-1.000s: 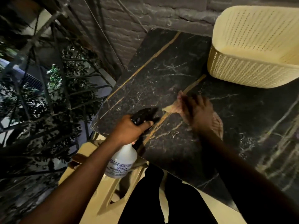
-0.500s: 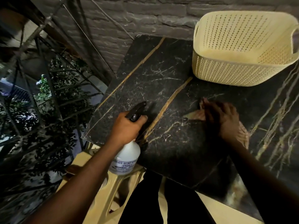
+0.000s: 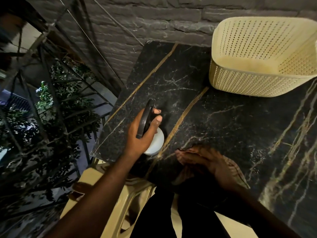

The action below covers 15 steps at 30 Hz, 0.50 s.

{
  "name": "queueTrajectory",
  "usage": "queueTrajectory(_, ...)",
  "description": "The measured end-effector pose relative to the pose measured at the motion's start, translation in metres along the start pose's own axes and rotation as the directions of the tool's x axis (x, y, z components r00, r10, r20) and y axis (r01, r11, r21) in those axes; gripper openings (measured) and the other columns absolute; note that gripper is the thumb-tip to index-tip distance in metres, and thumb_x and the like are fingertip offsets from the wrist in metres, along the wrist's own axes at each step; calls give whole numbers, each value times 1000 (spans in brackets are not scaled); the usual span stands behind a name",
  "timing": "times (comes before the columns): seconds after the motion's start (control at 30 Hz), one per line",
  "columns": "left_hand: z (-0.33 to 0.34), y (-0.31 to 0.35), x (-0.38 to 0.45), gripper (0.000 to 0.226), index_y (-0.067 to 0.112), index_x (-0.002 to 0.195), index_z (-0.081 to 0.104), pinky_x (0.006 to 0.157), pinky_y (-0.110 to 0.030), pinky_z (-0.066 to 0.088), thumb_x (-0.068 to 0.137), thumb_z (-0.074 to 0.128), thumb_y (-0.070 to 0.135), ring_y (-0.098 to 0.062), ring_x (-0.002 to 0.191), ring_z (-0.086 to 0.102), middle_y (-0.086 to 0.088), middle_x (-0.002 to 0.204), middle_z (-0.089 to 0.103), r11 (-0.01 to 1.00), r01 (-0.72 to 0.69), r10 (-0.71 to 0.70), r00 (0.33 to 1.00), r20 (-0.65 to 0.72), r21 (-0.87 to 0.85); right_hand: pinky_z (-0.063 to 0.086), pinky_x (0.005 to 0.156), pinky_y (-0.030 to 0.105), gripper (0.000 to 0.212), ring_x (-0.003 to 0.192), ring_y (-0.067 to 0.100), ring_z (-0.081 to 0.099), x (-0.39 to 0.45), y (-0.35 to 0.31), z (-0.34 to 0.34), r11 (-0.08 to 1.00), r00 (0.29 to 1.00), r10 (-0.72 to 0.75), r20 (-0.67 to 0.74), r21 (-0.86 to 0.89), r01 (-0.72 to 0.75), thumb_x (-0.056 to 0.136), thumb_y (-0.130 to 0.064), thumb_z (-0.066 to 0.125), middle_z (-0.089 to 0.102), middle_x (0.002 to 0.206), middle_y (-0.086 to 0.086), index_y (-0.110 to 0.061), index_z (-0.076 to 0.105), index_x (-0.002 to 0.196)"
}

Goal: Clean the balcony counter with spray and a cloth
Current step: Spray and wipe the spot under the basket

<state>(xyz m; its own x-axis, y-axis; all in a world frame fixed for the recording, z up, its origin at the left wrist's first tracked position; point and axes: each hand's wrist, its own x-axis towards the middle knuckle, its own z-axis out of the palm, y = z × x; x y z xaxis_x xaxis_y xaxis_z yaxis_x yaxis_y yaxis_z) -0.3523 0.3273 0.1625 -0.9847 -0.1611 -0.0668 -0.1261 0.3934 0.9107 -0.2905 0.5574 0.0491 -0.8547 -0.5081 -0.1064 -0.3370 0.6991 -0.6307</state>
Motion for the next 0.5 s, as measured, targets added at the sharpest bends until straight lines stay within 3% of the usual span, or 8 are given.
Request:
queueTrajectory(0.07,2,0,-3,23,38,94,54,65,3,40,90,63,18,30,73,51,36,75,62,998,49,-50,998,-35,-40,30,102,33,42,117,23,51,7,-1,1,997,992,53,-112,-51,-59,93,-48,36,51,135,-7,-37,51,130)
queueTrajectory(0.13,1,-3,-1,27,42,99,53,69,3,42,88,65,21,34,77,48,36,80,59,995,69,-72,997,-42,-70,32,98,35,41,111,25,52,18,0,5,991,980,106,-170,-58,-117,91,-43,43,56,127,-1,-28,55,128)
queueTrajectory(0.2,-1,-10,0,38,49,100,48,71,5,39,83,69,23,35,82,47,47,83,57,989,110,-111,994,-12,-95,34,99,36,41,113,26,50,27,1,8,984,972,143,-188,-80,-161,91,-42,46,55,125,1,-24,54,127)
queueTrajectory(0.23,-3,-14,1,43,51,104,47,76,3,40,80,72,26,32,89,49,50,90,56,989,119,-118,993,15,-93,35,98,37,40,113,27,51,33,-1,8,980,967,159,-198,-85,-179,91,-42,47,55,124,1,-24,54,126)
queueTrajectory(0.3,-5,-26,4,60,47,119,49,90,-11,44,70,80,33,20,102,53,38,112,57,986,155,-152,987,49,-60,37,96,39,43,112,28,51,40,-7,7,976,967,168,-194,-107,-191,91,-46,45,54,126,2,-24,52,127)
queueTrajectory(0.4,-10,-46,4,97,36,138,39,96,-21,32,54,86,49,0,120,43,21,128,41,942,299,-315,944,94,153,33,101,50,54,128,32,40,37,-15,-1,955,962,213,-171,-171,-242,89,-59,33,43,141,5,-32,43,134)
queueTrajectory(0.47,-10,-56,-3,121,24,143,35,95,-12,27,40,78,70,-8,124,42,10,135,42,911,299,-353,922,161,285,31,100,59,61,133,37,32,27,-16,-4,941,957,245,-157,-200,-274,86,-66,28,37,146,11,-36,33,139)
queueTrajectory(0.5,-9,-62,-5,126,20,143,37,91,-3,25,35,76,73,-5,121,43,9,136,44,916,258,-321,931,177,306,31,99,61,65,133,40,31,23,-17,-5,936,956,262,-135,-205,-285,84,-67,29,35,147,13,-36,29,141)
